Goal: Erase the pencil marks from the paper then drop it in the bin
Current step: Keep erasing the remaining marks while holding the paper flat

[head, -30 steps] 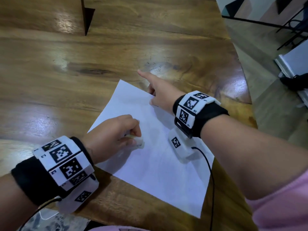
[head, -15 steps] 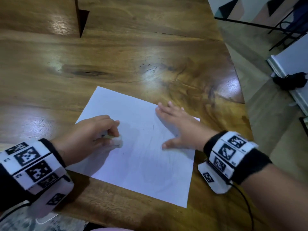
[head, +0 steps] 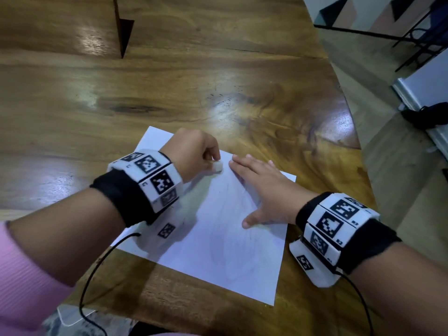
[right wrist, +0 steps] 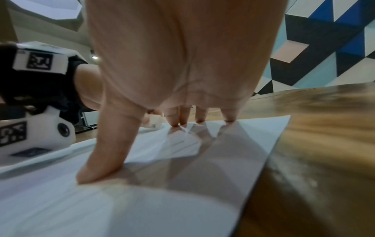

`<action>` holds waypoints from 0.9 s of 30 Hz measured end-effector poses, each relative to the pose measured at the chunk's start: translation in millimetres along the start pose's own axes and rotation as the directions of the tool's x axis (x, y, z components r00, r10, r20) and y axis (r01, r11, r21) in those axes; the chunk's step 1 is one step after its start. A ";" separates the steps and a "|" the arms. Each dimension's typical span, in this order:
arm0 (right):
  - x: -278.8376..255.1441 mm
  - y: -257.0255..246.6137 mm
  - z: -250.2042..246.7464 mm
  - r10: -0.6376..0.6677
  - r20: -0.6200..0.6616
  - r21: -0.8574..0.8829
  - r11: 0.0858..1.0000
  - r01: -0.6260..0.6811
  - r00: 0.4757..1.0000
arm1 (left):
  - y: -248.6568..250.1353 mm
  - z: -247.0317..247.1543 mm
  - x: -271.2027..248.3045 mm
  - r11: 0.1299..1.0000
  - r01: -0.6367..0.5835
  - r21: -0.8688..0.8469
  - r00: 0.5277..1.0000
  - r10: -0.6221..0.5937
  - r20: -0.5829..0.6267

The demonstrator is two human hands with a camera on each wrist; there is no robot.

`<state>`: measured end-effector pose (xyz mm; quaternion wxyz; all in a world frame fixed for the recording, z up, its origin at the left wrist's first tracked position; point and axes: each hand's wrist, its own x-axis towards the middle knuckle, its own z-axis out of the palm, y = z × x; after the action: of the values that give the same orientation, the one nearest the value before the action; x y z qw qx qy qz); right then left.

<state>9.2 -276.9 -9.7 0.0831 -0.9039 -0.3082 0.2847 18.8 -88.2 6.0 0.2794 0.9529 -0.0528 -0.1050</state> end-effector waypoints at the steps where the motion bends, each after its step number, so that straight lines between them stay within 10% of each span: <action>1: 0.4 -0.1 -0.2 -0.001 0.003 -0.006 1.000 0.001 1.000 | 1.9 1.7 1.2 1.000 0.000 0.014 1.000 0.000 0.003; 7: -0.4 -0.3 -2.2 -0.009 0.025 -0.011 1.000 0.009 1.000 | -15.2 0.6 -16.7 0.999 -0.013 0.031 0.978 0.006 0.210; 13: 0.1 -2.4 -3.3 0.004 0.022 -0.017 1.000 -0.003 1.000 | -2.1 -0.6 6.1 0.998 -0.062 0.021 0.997 0.061 0.043; 18: 0.4 -1.7 -2.2 0.007 0.014 0.000 1.000 -0.007 1.000 | -13.5 0.9 -17.0 0.990 -0.104 0.098 0.950 0.069 0.306; 23: 1.0 -2.3 -2.0 0.007 0.009 -0.001 1.000 -0.007 1.000 | 2.4 -0.4 9.6 0.992 -0.101 0.079 0.991 0.093 0.094; 27: 0.2 -2.0 -2.5 0.003 0.016 -0.003 1.000 -0.003 1.000 | -13.5 6.0 -25.4 0.982 -0.172 0.081 0.969 0.154 0.191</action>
<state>9.7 -275.1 -7.1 0.0787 -0.9021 -0.3080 0.2918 -6.7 -76.0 -1.9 0.2347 0.9440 -0.1614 -0.1665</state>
